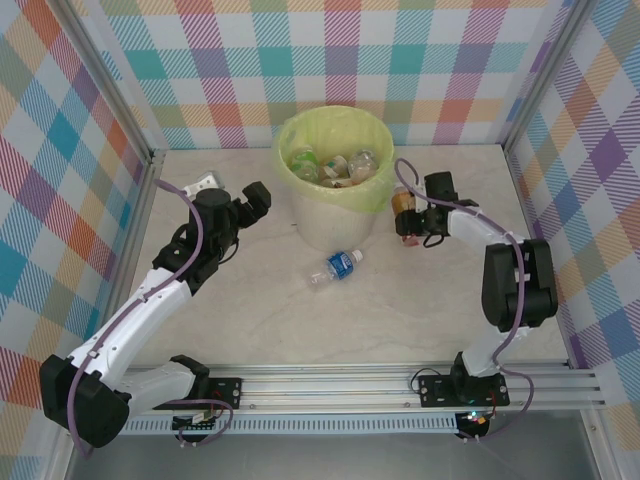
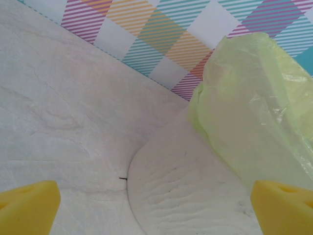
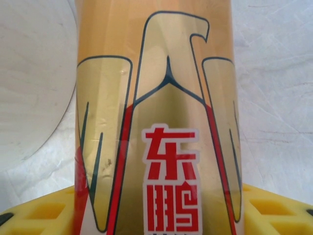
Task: Put the plastic bottles in the bin
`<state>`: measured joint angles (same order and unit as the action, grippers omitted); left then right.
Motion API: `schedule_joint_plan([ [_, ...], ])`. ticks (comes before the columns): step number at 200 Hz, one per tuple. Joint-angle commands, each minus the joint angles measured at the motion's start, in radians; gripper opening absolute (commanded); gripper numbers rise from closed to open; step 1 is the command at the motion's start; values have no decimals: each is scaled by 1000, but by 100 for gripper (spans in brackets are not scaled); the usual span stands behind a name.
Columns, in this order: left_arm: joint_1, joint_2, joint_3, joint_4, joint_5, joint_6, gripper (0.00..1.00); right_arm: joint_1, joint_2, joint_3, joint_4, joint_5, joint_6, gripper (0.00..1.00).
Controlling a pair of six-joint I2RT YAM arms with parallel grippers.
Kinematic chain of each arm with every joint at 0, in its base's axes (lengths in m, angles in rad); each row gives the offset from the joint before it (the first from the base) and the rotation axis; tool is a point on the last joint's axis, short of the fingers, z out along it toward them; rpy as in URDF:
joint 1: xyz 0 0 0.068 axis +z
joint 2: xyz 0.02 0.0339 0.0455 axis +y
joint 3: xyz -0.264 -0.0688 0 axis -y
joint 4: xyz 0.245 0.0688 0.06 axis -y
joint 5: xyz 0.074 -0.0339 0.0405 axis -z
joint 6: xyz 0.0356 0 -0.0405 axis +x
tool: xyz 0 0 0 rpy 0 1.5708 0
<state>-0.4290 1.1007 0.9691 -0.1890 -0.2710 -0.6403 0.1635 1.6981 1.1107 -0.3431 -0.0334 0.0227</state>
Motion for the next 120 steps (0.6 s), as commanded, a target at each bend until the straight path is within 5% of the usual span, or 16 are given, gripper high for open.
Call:
schedule_joint_plan([
  [1,19,7,-15,0,15,-13,100,7,-77,-43,61,-6,41,49],
  [75,36,38,-21,-9,47,-22,100,7,-398,-138,190,-16,113,45],
  [120,52,44,-34,-15,61,-30,100,9,-492,-12,116,-96,88,45],
])
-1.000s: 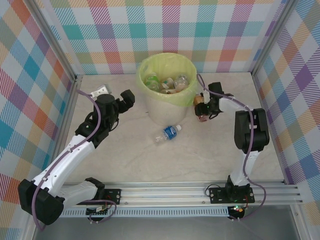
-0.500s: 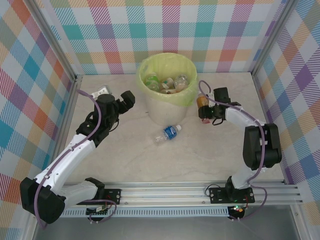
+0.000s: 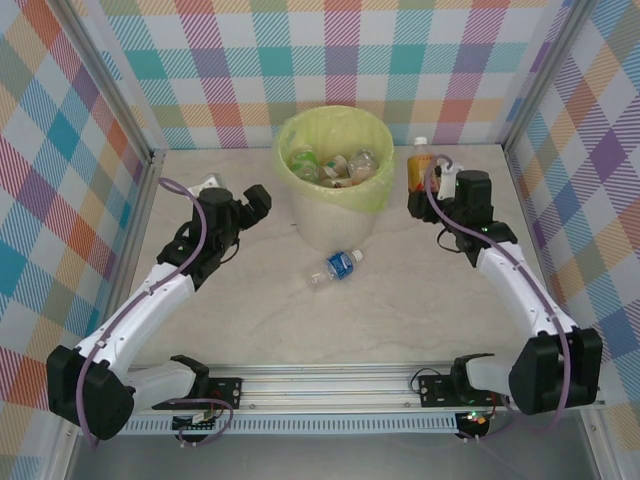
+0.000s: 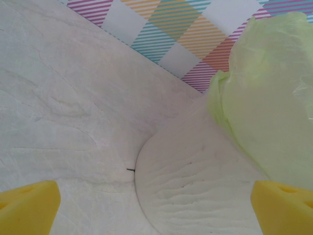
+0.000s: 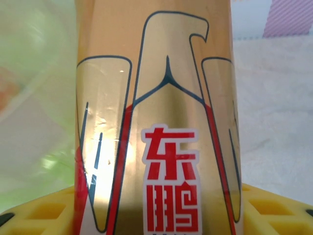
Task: Put the plastic bottles in the bin
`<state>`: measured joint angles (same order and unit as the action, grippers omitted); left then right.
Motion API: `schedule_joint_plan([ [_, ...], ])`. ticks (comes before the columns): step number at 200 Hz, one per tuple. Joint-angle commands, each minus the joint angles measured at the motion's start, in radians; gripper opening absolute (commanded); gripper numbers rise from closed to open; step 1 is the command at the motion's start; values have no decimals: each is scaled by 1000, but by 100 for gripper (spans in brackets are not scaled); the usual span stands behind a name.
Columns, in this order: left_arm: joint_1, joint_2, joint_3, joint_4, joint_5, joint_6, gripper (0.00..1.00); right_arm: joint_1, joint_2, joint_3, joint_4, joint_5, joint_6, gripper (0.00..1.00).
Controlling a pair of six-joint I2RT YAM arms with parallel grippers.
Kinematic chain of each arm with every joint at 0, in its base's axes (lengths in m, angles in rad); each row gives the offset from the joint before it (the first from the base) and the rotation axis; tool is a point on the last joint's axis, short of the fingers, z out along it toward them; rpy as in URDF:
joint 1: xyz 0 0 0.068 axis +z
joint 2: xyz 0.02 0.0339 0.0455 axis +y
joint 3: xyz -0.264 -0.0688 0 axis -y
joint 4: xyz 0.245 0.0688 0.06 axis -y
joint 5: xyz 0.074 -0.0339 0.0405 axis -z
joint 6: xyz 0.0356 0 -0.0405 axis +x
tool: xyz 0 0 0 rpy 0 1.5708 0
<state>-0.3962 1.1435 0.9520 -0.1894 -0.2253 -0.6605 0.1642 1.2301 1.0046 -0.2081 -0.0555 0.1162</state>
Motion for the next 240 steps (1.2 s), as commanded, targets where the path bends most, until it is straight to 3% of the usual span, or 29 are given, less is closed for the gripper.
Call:
schedule_joint_plan([
  [1,20,2,-17,-15,16,-10,100,9,-24,99,-21,-76,-6,45],
  [47,37,-15,-36,-33,33,-11,100,45,44,343,-48,-237,-49,45],
  [119,59,-94,-90,-62,47,-15,100,194,298,716,-213,-246,-207,45],
  [175,66,-103,-94,-119,53,3,100,247,493,950,-411,-236,-528,47],
  [203,69,-103,-85,-124,53,6,100,245,547,984,-408,-213,-827,48],
  [240,72,-109,-69,-158,42,14,100,243,695,1178,-498,-168,-1130,55],
])
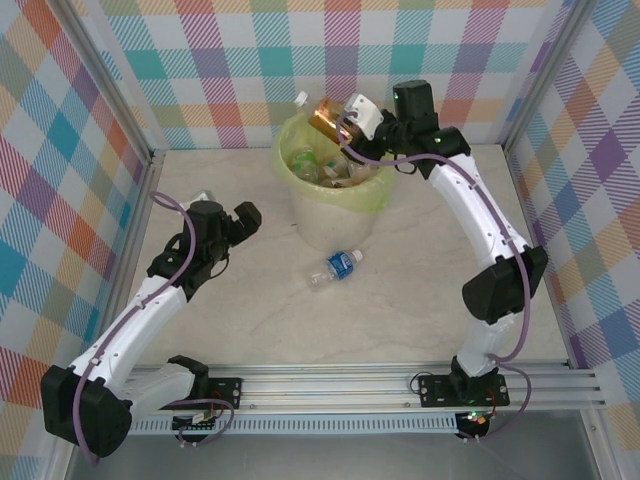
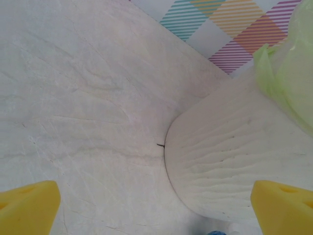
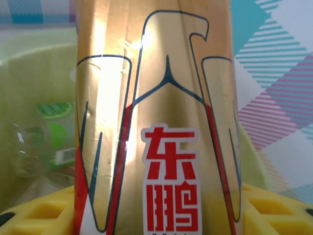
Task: Put the plastic bottles in the bin
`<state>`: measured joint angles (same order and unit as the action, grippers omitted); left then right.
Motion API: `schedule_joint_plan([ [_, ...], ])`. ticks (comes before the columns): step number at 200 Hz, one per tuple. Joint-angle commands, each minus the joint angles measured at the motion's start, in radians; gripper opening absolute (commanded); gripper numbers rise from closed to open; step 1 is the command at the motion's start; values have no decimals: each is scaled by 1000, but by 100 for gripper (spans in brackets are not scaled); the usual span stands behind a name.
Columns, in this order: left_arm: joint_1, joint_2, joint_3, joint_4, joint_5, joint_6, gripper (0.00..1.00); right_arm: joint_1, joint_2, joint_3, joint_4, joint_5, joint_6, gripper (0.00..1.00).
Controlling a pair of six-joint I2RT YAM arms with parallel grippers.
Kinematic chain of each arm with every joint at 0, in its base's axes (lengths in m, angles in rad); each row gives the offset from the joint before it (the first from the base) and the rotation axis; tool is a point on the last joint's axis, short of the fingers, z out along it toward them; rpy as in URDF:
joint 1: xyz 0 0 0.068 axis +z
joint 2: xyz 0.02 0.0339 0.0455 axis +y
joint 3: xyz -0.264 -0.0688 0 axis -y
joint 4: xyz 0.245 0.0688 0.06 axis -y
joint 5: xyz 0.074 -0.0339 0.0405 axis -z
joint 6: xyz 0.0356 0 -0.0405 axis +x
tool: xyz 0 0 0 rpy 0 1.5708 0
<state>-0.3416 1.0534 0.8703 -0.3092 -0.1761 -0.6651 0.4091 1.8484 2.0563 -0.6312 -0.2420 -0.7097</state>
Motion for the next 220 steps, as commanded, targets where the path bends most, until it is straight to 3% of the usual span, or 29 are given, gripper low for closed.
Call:
schedule_joint_plan([
  [1,18,-19,12,-39,-8,19,100,-2,83,135,-79,19,-309,55],
  [37,19,-31,3,-53,-16,9,100,-9,259,403,-243,71,-512,81],
  [55,19,-36,4,-54,-12,9,100,-15,294,490,-294,82,-534,85],
  [72,19,-37,5,-49,-11,10,100,-21,267,465,-251,77,-510,87],
  [89,19,-33,2,-26,12,16,100,-21,207,351,-141,104,-495,88],
  [120,19,25,10,22,183,55,100,-21,58,110,73,110,-388,92],
  [165,-34,88,-45,140,384,169,100,-21,-231,-255,344,75,-14,100],
  [188,-108,111,-86,169,385,245,100,-21,-413,-488,487,66,214,100],
  [220,-190,171,-154,272,390,308,100,-21,-629,-742,570,163,541,100],
])
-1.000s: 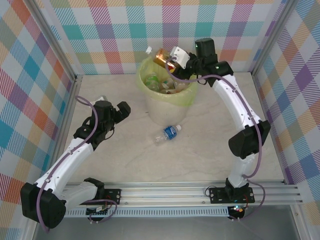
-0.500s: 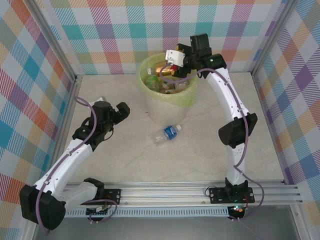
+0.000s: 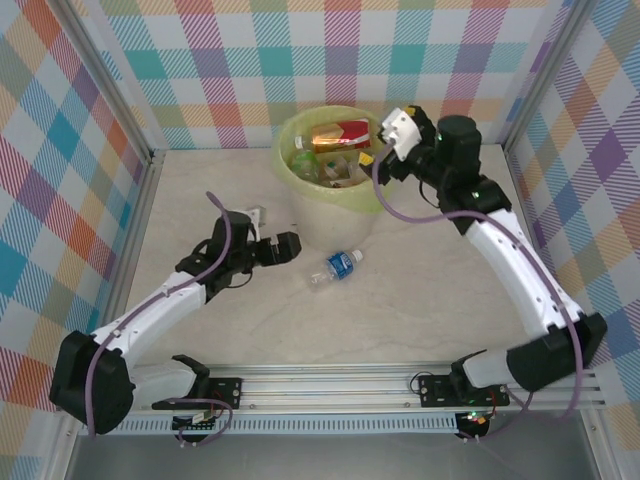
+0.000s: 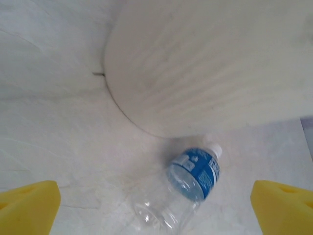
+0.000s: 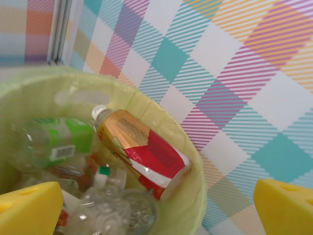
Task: Put the plastic bottles in the bin
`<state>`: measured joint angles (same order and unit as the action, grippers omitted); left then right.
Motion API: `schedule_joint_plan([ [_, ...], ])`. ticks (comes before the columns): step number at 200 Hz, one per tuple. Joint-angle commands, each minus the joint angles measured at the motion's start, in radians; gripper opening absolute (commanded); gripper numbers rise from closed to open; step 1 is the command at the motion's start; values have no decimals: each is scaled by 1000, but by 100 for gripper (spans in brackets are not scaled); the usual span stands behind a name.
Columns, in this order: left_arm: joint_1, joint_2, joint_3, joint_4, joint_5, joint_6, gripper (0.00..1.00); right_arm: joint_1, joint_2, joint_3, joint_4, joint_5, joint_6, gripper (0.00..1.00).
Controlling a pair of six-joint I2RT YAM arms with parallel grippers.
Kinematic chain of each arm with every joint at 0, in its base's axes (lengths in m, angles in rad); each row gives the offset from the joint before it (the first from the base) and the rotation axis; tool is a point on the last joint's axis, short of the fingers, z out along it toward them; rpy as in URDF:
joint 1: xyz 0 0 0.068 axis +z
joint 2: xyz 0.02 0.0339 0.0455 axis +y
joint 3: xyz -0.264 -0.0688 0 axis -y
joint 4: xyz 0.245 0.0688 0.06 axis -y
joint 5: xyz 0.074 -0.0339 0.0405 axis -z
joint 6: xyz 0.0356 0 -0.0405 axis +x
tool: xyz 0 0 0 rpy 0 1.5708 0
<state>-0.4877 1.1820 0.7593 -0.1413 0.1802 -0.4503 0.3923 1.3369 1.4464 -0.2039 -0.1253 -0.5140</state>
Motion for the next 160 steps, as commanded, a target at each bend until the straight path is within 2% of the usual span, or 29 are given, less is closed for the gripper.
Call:
schedule_joint_plan([
  [1,-48,46,-45,107,33,95,100,-5,-122,-140,143,48,353,100],
  [25,-107,125,-51,145,4,163,100,-4,-236,-267,94,62,516,100],
  [59,-150,233,-37,224,-12,237,100,-4,-353,-397,44,167,645,100],
  [99,-186,342,-7,280,-28,345,100,-4,-416,-476,57,194,708,100],
  [160,-249,474,49,342,-108,440,100,-5,-418,-473,55,218,682,100],
])
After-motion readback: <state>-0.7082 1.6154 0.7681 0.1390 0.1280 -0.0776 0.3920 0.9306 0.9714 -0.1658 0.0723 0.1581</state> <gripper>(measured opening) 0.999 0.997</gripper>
